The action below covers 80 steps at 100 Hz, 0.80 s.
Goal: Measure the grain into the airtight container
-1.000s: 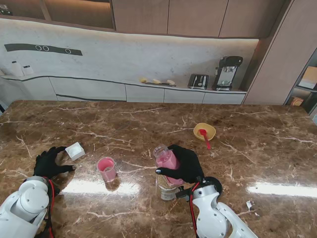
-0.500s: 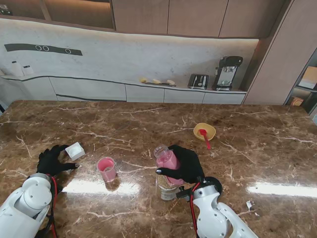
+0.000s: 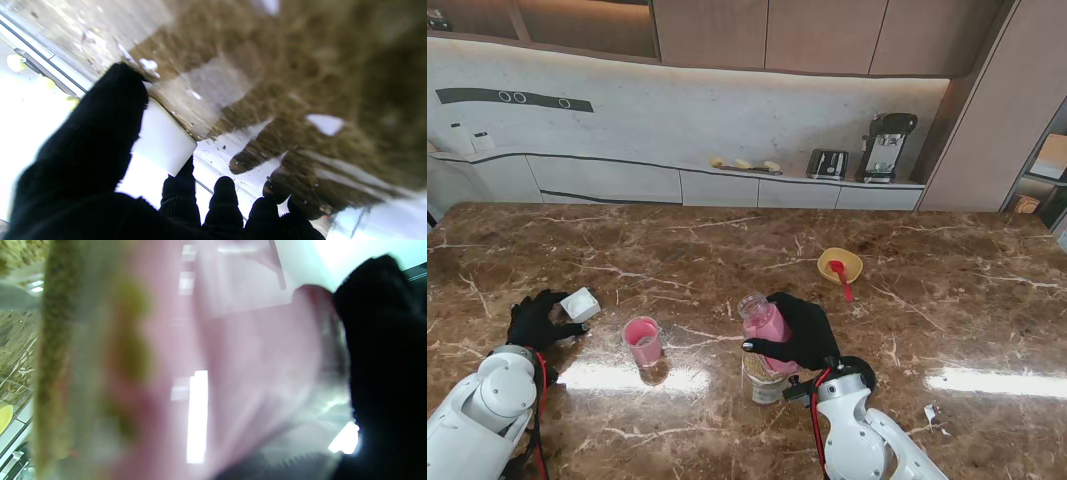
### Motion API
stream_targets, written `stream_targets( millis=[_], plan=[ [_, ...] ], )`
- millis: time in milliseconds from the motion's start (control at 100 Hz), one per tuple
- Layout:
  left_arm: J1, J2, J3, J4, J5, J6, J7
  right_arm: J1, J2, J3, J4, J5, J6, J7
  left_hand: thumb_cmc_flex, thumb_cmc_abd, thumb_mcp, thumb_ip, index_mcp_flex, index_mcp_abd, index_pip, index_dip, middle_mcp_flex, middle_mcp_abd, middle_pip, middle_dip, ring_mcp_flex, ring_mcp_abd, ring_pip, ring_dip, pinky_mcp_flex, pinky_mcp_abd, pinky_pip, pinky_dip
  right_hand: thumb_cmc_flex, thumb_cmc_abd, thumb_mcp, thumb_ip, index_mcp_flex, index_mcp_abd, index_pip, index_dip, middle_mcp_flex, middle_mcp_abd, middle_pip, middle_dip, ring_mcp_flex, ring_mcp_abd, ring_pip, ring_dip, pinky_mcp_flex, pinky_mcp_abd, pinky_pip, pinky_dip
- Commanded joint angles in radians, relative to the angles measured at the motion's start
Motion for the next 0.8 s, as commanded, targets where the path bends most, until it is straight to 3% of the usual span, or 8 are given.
stream_targets(
  millis=[0, 130, 150, 170, 250, 280, 400, 790],
  plan=[
    [0.019, -0.026, 0.018, 0.040, -0.010, 0.001, -0.002, -0.009, -0.002, 0.001, 0.003, 0.003, 0.002, 0.009, 0.069, 0.065, -0.009, 0.034, 0.056, -0.041, 0.080, 0.064, -0.029, 0.002, -0.007, 0.025, 0.036, -0.011, 0.067, 0.050, 0.093, 0.096, 0.142, 0.000, 0.246, 0.211, 0.310, 0.034, 0.111, -0.387, 0.141, 0.021, 0.061, -0.149, 0.065, 0.016, 0.037, -0.088, 0.029, 0.033, 0.002, -0.031, 0.021, 0.013],
    [0.026, -0.034, 0.008, 0.037, -0.027, -0.024, 0.029, -0.010, -0.003, 0.003, 0.003, 0.003, 0.002, 0.008, 0.144, 0.125, 0.006, 0.031, 0.132, -0.050, 0.173, 0.145, -0.027, -0.005, 0.010, 0.078, 0.040, -0.016, 0.074, 0.083, 0.094, 0.091, 0.142, 0.000, 0.246, 0.212, 0.310, 0.034, 0.110, -0.387, 0.141, 0.021, 0.061, -0.150, 0.065, 0.016, 0.037, -0.088, 0.029, 0.033, 0.002, -0.031, 0.021, 0.013],
    [0.028, -0.035, 0.006, 0.035, -0.027, -0.027, 0.032, -0.010, -0.003, 0.003, 0.003, 0.003, 0.001, 0.008, 0.164, 0.128, -0.009, 0.015, 0.142, -0.052, 0.182, 0.162, -0.027, -0.007, 0.010, 0.087, 0.041, -0.018, 0.074, 0.088, 0.094, 0.090, 0.142, 0.000, 0.246, 0.212, 0.309, 0.033, 0.110, -0.387, 0.141, 0.021, 0.061, -0.148, 0.065, 0.016, 0.037, -0.088, 0.029, 0.033, 0.002, -0.031, 0.021, 0.013],
    [0.031, -0.035, 0.004, 0.033, -0.027, -0.029, 0.033, -0.009, -0.003, 0.003, 0.003, 0.003, 0.001, 0.008, 0.196, 0.139, -0.054, 0.017, 0.150, -0.054, 0.179, 0.180, -0.026, -0.009, 0.008, 0.098, 0.041, -0.019, 0.073, 0.095, 0.094, 0.090, 0.142, 0.000, 0.246, 0.212, 0.309, 0.033, 0.110, -0.387, 0.141, 0.021, 0.061, -0.148, 0.065, 0.016, 0.037, -0.088, 0.029, 0.033, 0.002, -0.031, 0.021, 0.013],
    [0.042, -0.034, -0.006, 0.019, -0.025, -0.038, 0.034, -0.009, -0.002, 0.003, 0.003, 0.004, 0.000, 0.010, 0.241, 0.138, -0.084, 0.008, 0.179, -0.057, 0.202, 0.200, -0.025, -0.008, 0.013, 0.109, 0.042, -0.017, 0.076, 0.102, 0.094, 0.092, 0.143, 0.002, 0.246, 0.212, 0.309, 0.033, 0.111, -0.386, 0.141, 0.021, 0.060, -0.148, 0.064, 0.015, 0.037, -0.088, 0.029, 0.033, 0.002, -0.031, 0.021, 0.013],
    [0.047, -0.033, -0.011, 0.014, -0.022, -0.041, 0.034, -0.009, -0.002, 0.003, 0.003, 0.005, -0.001, 0.010, 0.269, 0.144, -0.137, 0.018, 0.189, -0.059, 0.213, 0.202, -0.026, -0.009, 0.013, 0.124, 0.043, -0.016, 0.075, 0.113, 0.094, 0.093, 0.145, 0.003, 0.246, 0.212, 0.309, 0.033, 0.111, -0.386, 0.141, 0.021, 0.061, -0.149, 0.065, 0.016, 0.037, -0.087, 0.029, 0.033, 0.002, -0.032, 0.021, 0.013],
    [0.070, -0.032, -0.034, -0.016, -0.016, -0.052, 0.034, -0.012, -0.002, 0.007, 0.001, 0.004, -0.004, 0.009, 0.316, 0.146, -0.176, 0.023, 0.226, -0.056, 0.252, 0.217, -0.024, -0.009, 0.031, 0.153, 0.044, -0.013, 0.086, 0.140, 0.093, 0.099, 0.150, 0.013, 0.246, 0.212, 0.309, 0.034, 0.111, -0.387, 0.141, 0.021, 0.060, -0.149, 0.064, 0.015, 0.036, -0.087, 0.028, 0.033, 0.002, -0.032, 0.021, 0.013],
    [0.153, -0.022, -0.111, -0.122, 0.018, -0.082, 0.015, -0.017, -0.002, 0.014, -0.005, 0.001, -0.019, 0.006, 0.355, 0.164, -0.223, 0.040, 0.304, -0.046, 0.298, 0.216, 0.021, 0.003, 0.116, 0.157, 0.048, 0.007, 0.122, 0.248, 0.090, 0.121, 0.158, 0.066, 0.245, 0.213, 0.308, 0.034, 0.110, -0.388, 0.140, 0.020, 0.060, -0.150, 0.064, 0.015, 0.037, -0.089, 0.028, 0.032, 0.003, -0.033, 0.021, 0.013]
  ],
)
